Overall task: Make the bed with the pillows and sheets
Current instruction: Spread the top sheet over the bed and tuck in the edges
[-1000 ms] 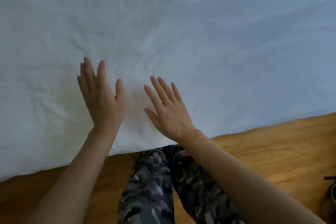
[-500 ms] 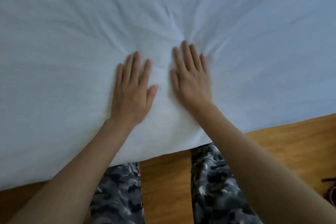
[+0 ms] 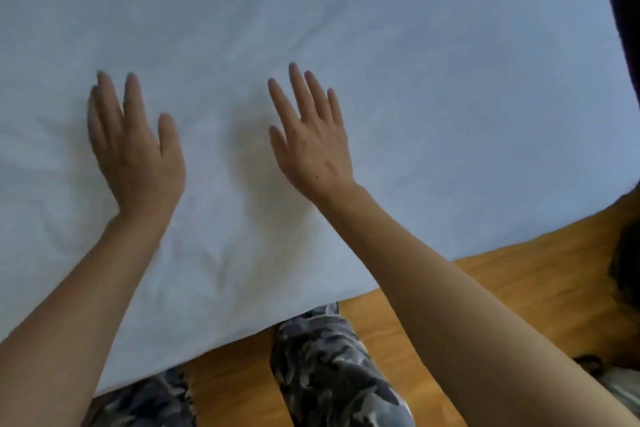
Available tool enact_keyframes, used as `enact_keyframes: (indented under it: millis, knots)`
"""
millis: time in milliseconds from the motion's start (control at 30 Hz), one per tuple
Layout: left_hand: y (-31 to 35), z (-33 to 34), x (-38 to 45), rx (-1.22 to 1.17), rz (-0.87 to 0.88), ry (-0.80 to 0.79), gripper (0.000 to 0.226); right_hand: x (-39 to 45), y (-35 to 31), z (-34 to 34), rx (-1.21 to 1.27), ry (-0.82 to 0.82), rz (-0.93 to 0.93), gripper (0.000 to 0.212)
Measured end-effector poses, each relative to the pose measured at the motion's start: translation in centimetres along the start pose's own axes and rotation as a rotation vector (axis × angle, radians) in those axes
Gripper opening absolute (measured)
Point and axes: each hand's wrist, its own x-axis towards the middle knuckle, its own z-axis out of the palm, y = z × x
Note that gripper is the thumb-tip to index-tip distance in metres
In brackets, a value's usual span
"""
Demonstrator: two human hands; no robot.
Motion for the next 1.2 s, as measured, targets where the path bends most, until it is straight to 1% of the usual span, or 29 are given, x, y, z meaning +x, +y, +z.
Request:
enact_keyframes:
  millis: [67, 133, 200, 267, 333, 400, 467, 500, 533, 600, 667, 733, 833, 933, 1000, 1033, 1100, 1200]
  knots:
    - [2.0, 3.1, 0.9, 0.091, -0.025, -0.125, 0.060, 0.2, 5.5, -0.1, -0.039, -0.098, 0.132, 0.056]
    - [4.7, 6.0, -2.0, 0.192, 0.058, -0.210, 0.065, -3.3, 10.9, 0.2, -0.035, -0.119, 0.252, 0.056]
    - [7.9, 7.9, -7.2, 0.228, 0.231, -0.277, 0.066, -9.4, 14.7, 0.3, -0.047, -0.114, 0.319, 0.057]
    - [10.6, 8.7, -13.0, 0.209, 0.443, -0.378, 0.067, -16.3, 16.9, 0.3, -0.096, -0.155, 0.365, 0.058]
    - [12.4, 8.9, -17.8, 0.165, 0.661, -0.485, 0.069, -21.8, 17.7, 0.1, -0.136, -0.222, 0.427, 0.059]
    - [13.2, 8.6, -21.0, 0.149, 0.859, -0.609, 0.068, -24.8, 17.5, -0.4, -0.132, -0.254, 0.503, 0.060]
    - [13.4, 8.1, -22.6, 0.092, 1.027, -0.693, 0.059, -25.5, 16.7, -0.8, -0.089, -0.178, 0.582, 0.058]
    - [13.3, 7.6, -22.7, 0.022, 1.050, -0.696, 0.054, -25.2, 16.2, -0.9, -0.067, -0.106, 0.598, 0.055]
    - [13.0, 7.0, -22.2, -0.073, 1.015, -0.655, 0.048, -24.5, 15.6, -1.0, -0.047, -0.028, 0.593, 0.053]
    - [12.1, 5.9, -19.5, -0.238, 0.856, -0.501, 0.040, -21.9, 13.9, -1.1, -0.020, 0.103, 0.538, 0.048]
    - [9.9, 4.7, -14.8, -0.259, 0.660, -0.298, 0.038, -18.0, 11.3, -0.7, 0.001, 0.161, 0.428, 0.046]
    - [6.3, 3.6, -9.3, -0.178, 0.441, -0.150, 0.038, -13.1, 7.5, 0.0, 0.022, 0.146, 0.271, 0.048]
    - [0.9, 1.4, -1.4, -0.048, 0.141, -0.011, 0.045, -5.0, 0.2, 1.4, 0.049, 0.048, 0.068, 0.055]
    - [-4.6, 0.3, 4.2, 0.056, -0.030, 0.013, 0.056, 1.7, -6.9, 3.3, 0.017, -0.066, -0.083, 0.062]
    - [-7.9, 0.4, 6.5, 0.079, -0.135, 0.001, 0.060, 4.4, -9.6, 5.0, -0.022, -0.152, -0.140, 0.064]
    - [-8.8, 0.8, 7.0, 0.079, -0.168, -0.017, 0.061, 5.2, -9.9, 5.8, -0.040, -0.179, -0.138, 0.063]
    - [-8.4, 2.2, 6.2, 0.118, -0.167, -0.057, 0.061, 5.7, -8.8, 6.7, -0.036, -0.203, -0.102, 0.062]
    - [-3.4, 4.6, 3.1, 0.171, -0.079, -0.059, 0.062, 4.9, -3.9, 6.6, 0.018, -0.182, -0.085, 0.062]
